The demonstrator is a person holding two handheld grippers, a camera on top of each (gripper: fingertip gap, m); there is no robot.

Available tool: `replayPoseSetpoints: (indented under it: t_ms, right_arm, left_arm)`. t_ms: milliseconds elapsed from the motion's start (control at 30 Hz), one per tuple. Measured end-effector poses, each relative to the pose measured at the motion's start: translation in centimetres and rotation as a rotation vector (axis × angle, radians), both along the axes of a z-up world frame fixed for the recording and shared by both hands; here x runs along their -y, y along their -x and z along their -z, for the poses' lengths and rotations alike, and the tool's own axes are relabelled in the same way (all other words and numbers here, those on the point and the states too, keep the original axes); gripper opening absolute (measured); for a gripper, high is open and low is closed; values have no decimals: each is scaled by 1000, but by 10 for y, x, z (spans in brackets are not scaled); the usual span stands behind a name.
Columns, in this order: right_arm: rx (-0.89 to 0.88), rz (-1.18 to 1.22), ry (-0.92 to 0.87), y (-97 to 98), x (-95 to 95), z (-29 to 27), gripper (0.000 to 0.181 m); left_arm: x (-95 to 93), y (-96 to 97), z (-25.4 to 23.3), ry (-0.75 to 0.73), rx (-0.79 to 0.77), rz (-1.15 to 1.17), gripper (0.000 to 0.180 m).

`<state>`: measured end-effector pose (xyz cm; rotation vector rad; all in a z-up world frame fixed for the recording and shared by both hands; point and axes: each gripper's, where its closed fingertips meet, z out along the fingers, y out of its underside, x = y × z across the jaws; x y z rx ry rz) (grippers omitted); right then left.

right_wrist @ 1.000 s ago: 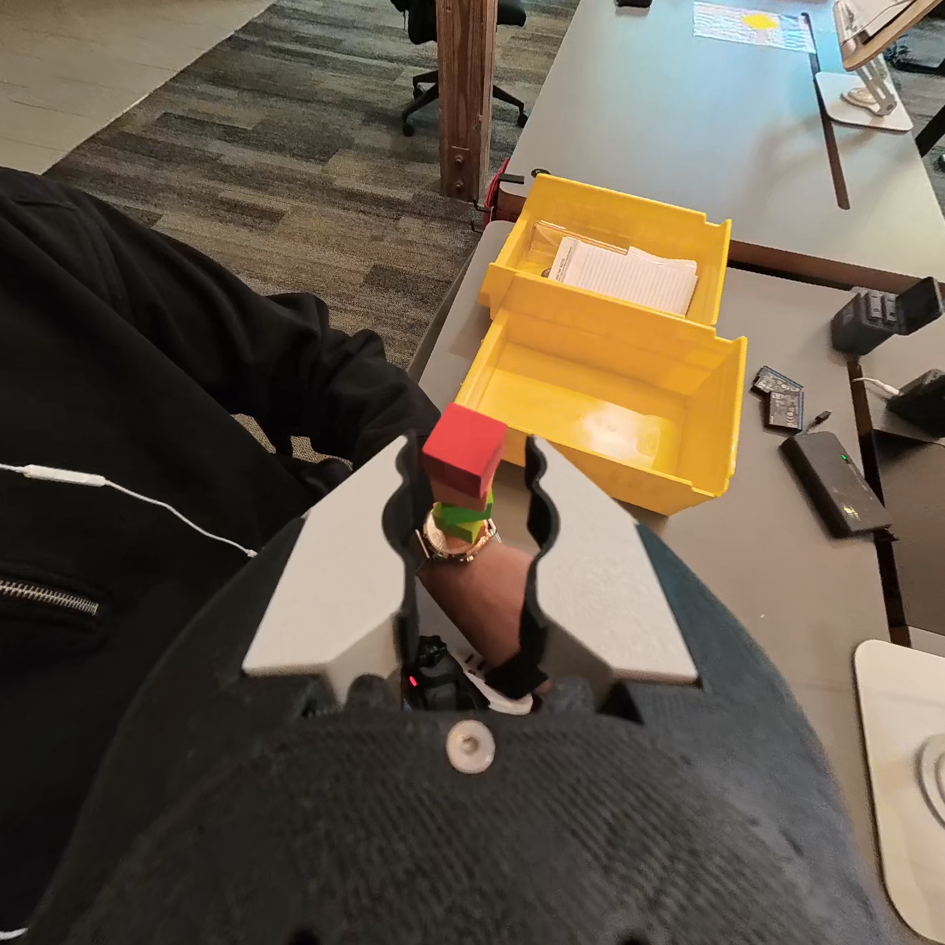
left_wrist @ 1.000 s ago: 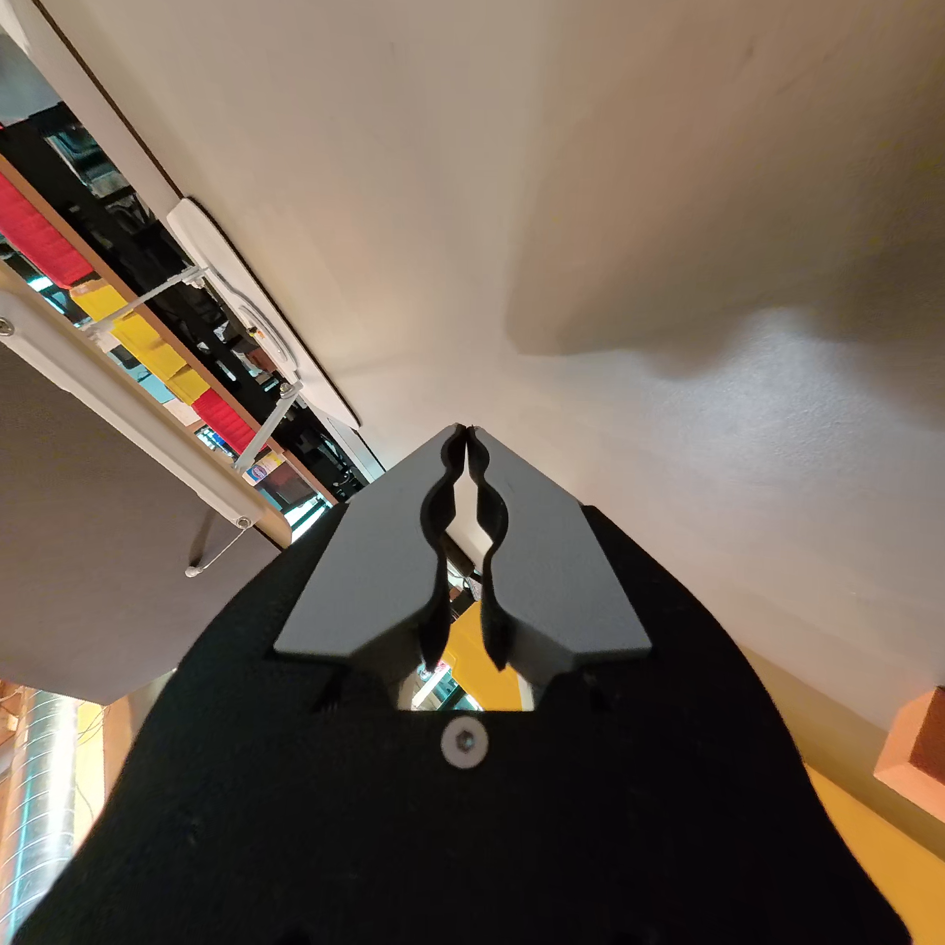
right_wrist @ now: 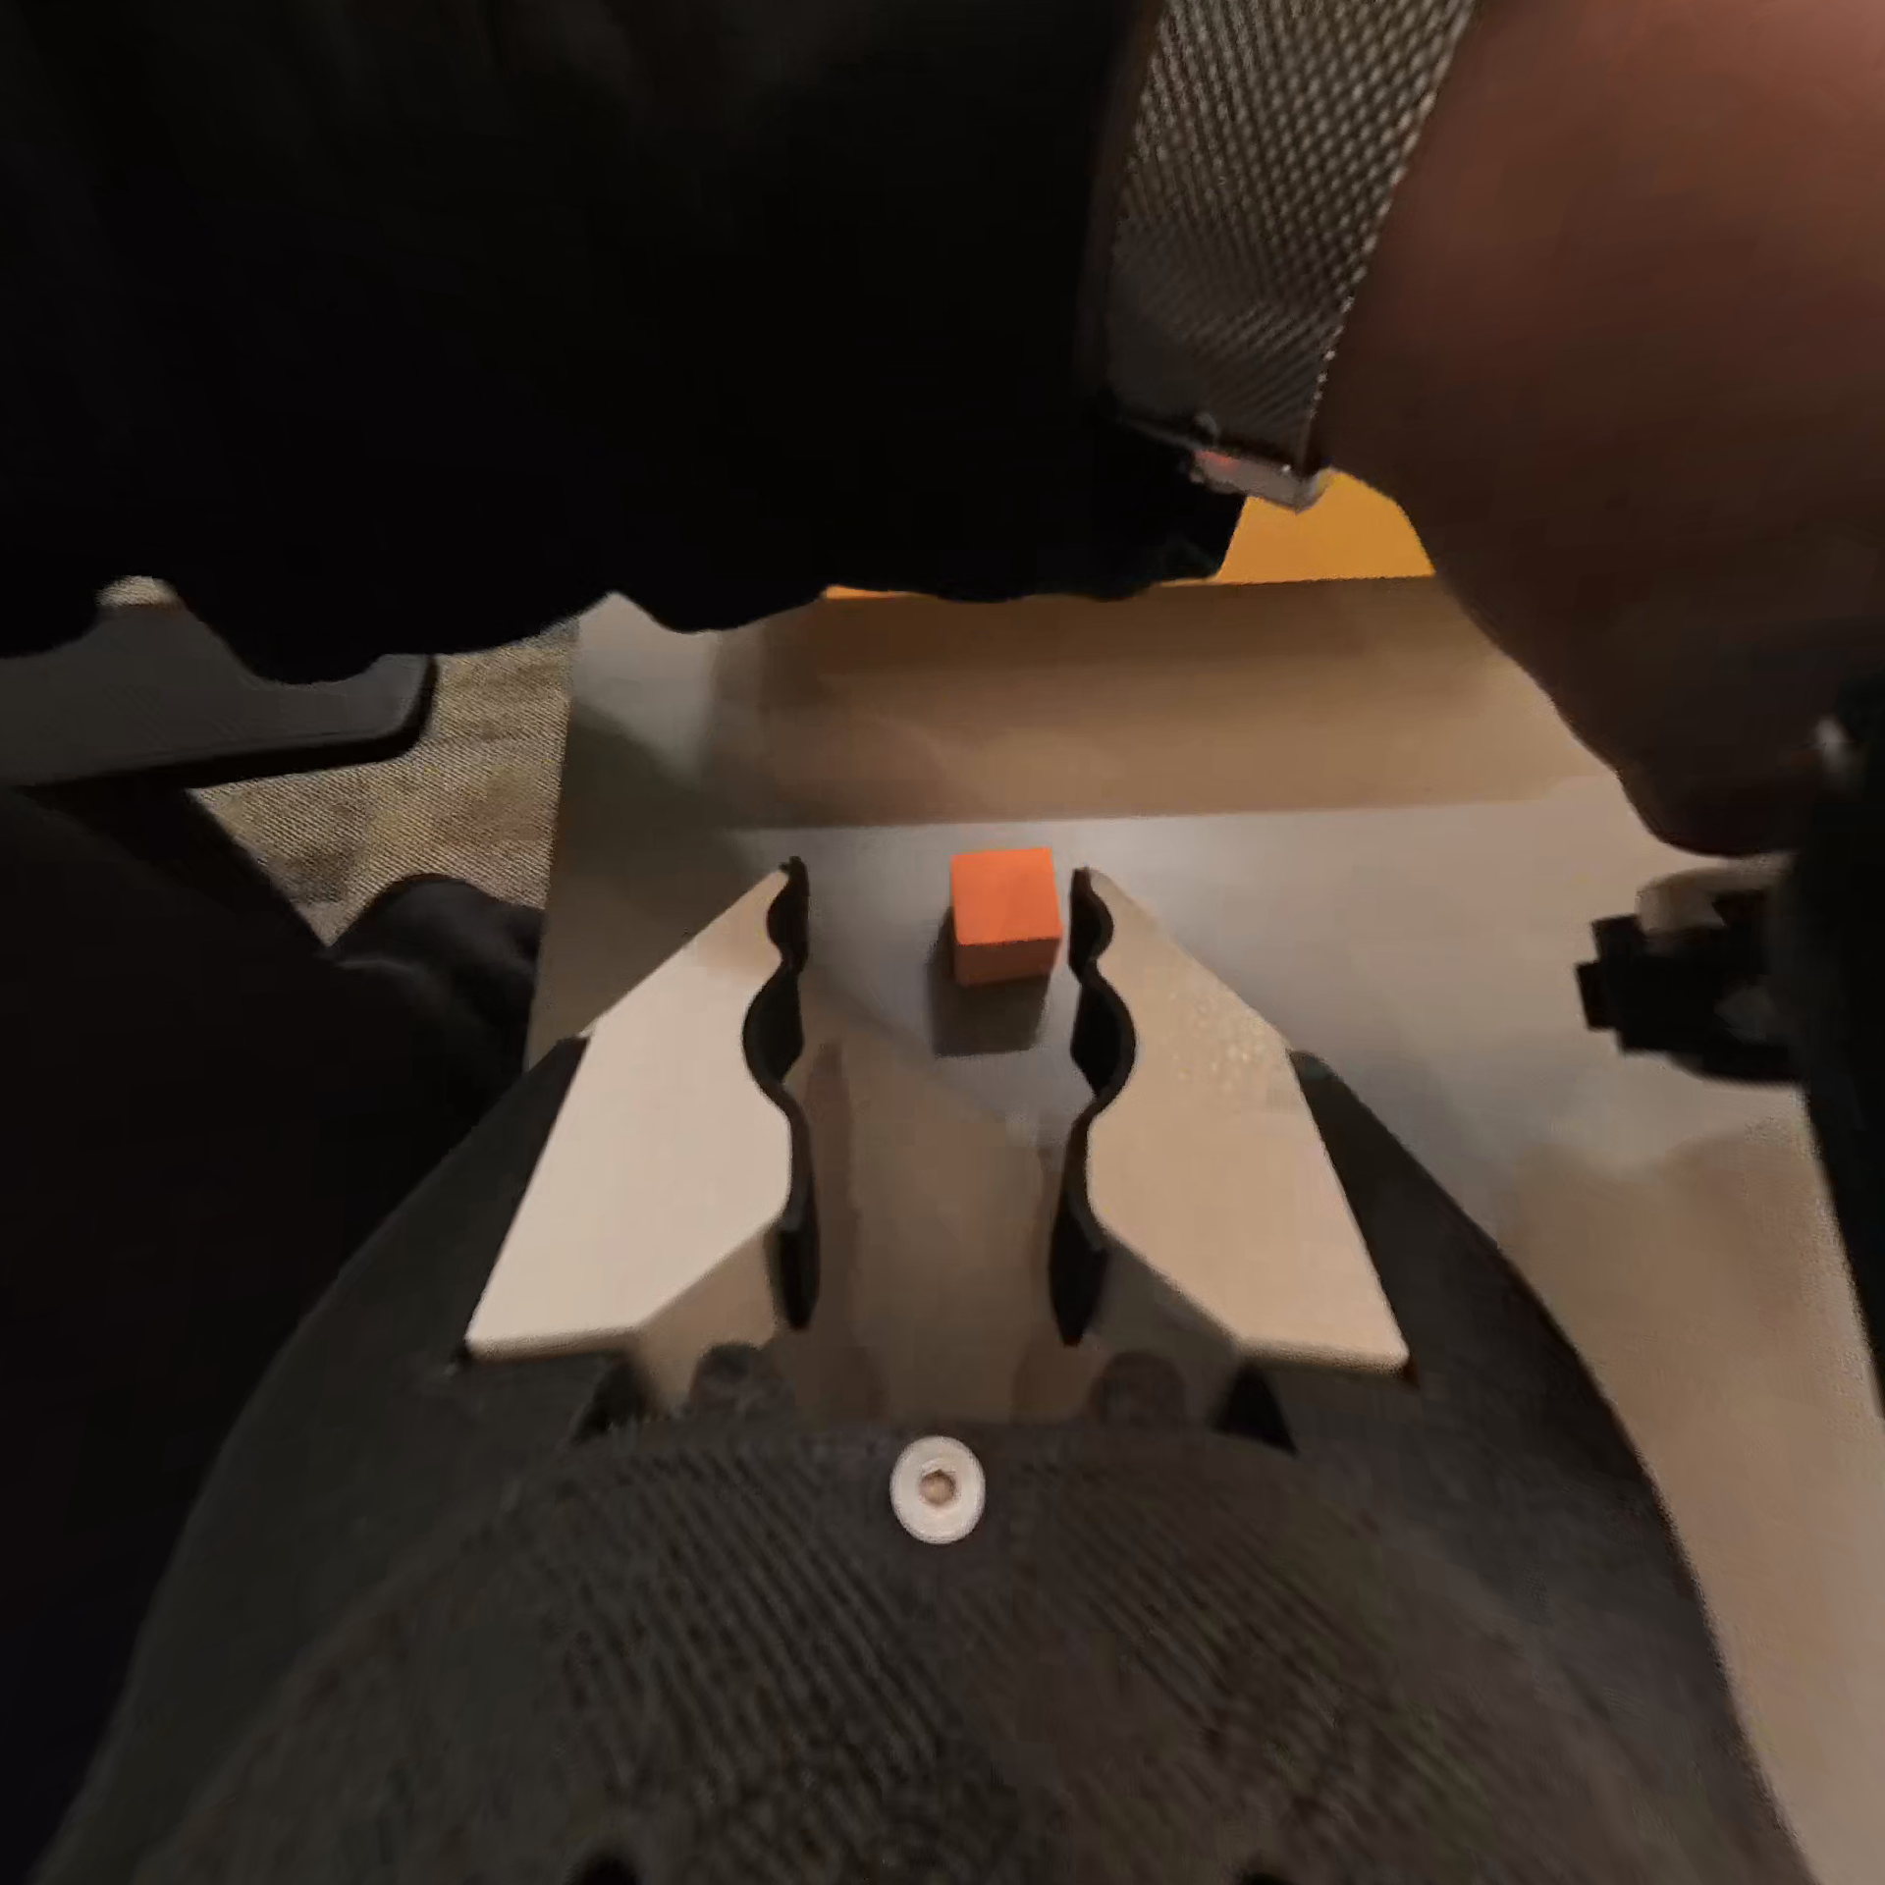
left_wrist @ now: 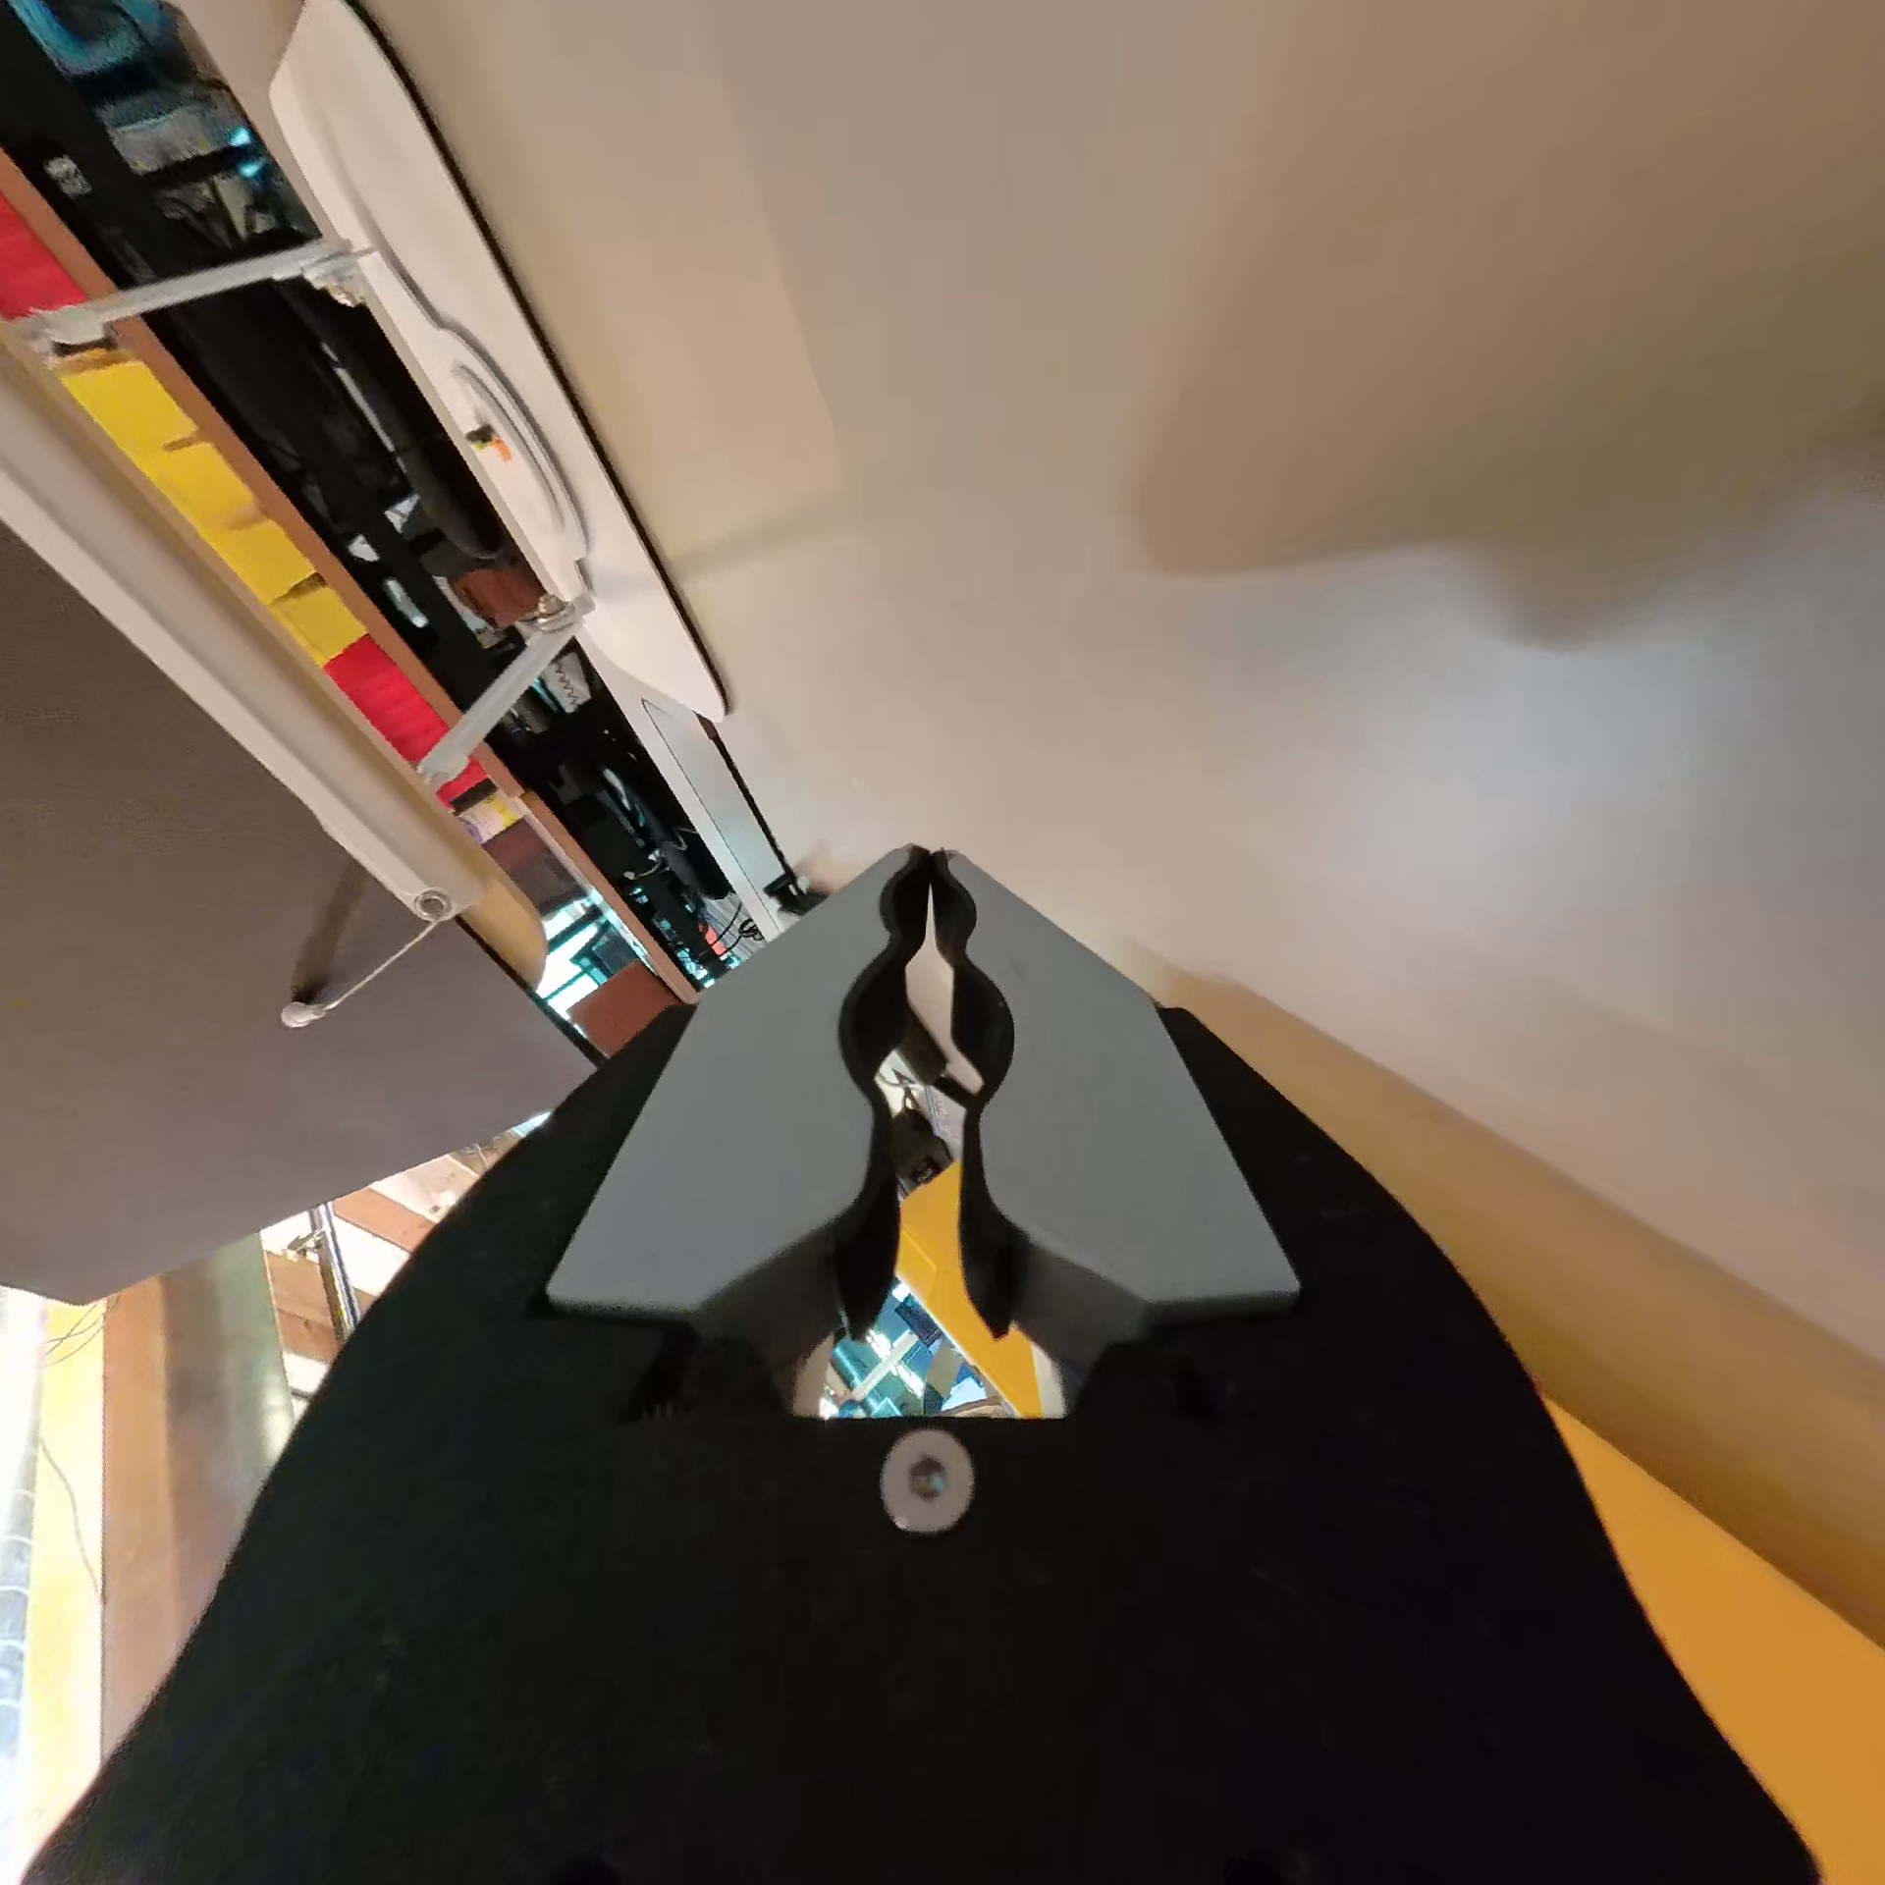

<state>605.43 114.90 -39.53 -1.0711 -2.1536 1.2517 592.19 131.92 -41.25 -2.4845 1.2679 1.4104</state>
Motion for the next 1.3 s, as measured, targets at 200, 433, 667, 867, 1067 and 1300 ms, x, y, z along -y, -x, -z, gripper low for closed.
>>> replayPoseSetpoints:
  t_ms: [200, 433, 667, 867, 1067, 1300]
  right_arm:
    - [38, 28, -127, 21, 0, 34, 44]
    - [25, 39, -77, 2, -4, 17, 23]
    - [-140, 78, 51, -39, -43, -88, 23]
    - [-341, 109, 7, -53, -109, -215, 22]
    - [-402, -42, 44, -44, -111, -311, 23]
    - [-192, -154, 36, -28, -94, -298, 23]
  left_arm:
    - [7, -2, 12, 40, 0, 4, 0]
    - [2, -3, 15, 38, 10, 10, 0]
    - [-10, -16, 19, 40, 18, 46, 0]
    - [-30, -45, 22, 44, 18, 112, 0]
    - [-53, -82, 18, 36, 20, 183, 0]
    - [-76, -118, 14, 25, 24, 264, 0]
